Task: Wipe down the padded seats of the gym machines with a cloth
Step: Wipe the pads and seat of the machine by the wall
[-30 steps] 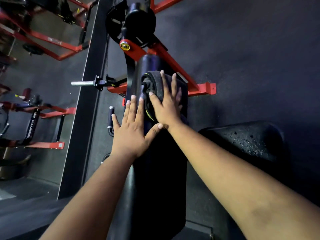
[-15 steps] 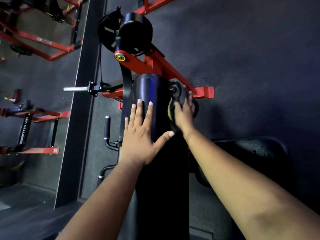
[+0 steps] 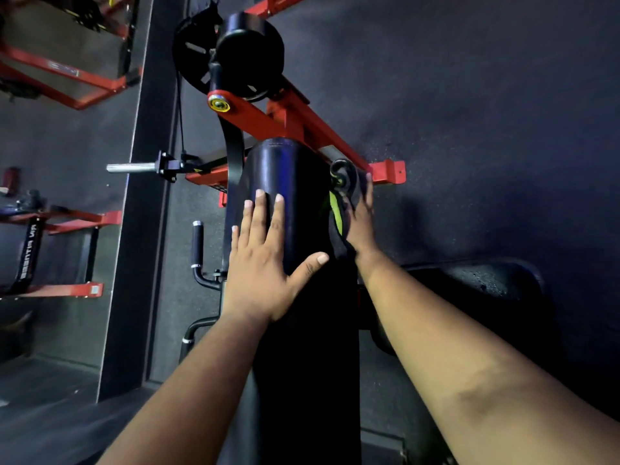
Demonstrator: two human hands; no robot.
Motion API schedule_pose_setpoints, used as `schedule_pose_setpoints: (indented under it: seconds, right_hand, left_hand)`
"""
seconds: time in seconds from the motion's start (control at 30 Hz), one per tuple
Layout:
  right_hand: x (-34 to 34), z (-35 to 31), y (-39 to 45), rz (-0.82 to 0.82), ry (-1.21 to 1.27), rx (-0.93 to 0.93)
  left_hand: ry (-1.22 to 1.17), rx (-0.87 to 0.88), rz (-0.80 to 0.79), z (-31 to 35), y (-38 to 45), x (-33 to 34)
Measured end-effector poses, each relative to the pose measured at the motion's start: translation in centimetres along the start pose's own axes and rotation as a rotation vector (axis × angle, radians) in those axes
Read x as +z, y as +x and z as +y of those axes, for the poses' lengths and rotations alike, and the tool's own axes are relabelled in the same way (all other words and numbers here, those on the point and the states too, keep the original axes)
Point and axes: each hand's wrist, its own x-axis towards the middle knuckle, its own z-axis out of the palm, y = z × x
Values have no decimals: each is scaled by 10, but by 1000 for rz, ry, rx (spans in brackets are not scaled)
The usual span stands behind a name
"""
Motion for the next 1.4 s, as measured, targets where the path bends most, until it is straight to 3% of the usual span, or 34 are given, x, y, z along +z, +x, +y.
schedule_pose_setpoints:
  seconds: [0.2,0.3,0.4,0.53,0.67,0.8,0.87,1.0,1.13,1.27,1.4]
  right_hand:
    - [-14,20,-77,-9,2,54]
    - [-9,0,-108,-51,-23,-32]
    - [-2,-31,-56,-56,-92,-63]
    - [0,-32,-9,3,-13,31]
    - [-2,7,-75,19,39,173]
    - [-7,18,-164,-17,-46,176]
    - [-12,2,-181,-47,-77,86]
    - [-13,-78,-126,-117,-292,-316]
    - [4,-151,-52,-230,-902,-474]
    - [23,-181,-26,-250,-1066,-505]
    - [42,-168,-89,-317,-1184,-719]
  left_hand:
    - [10,-20,-2,3,-1,-1]
    - [7,-19,3,2,0,-1]
    - [7,-14,12,1,1,0]
    - [6,-19,16,2,0,1]
    - [8,-30,7,3,1,0]
    - [39,-36,-12,4,-1,-2]
    - [60,-29,-10,6,-3,-1]
    - [-35,-85,92,7,-38,0]
    - [-60,-202,73,-2,-102,12]
    - [-97,-290,72,-5,-139,17]
    - [-184,-378,98,-12,-179,22]
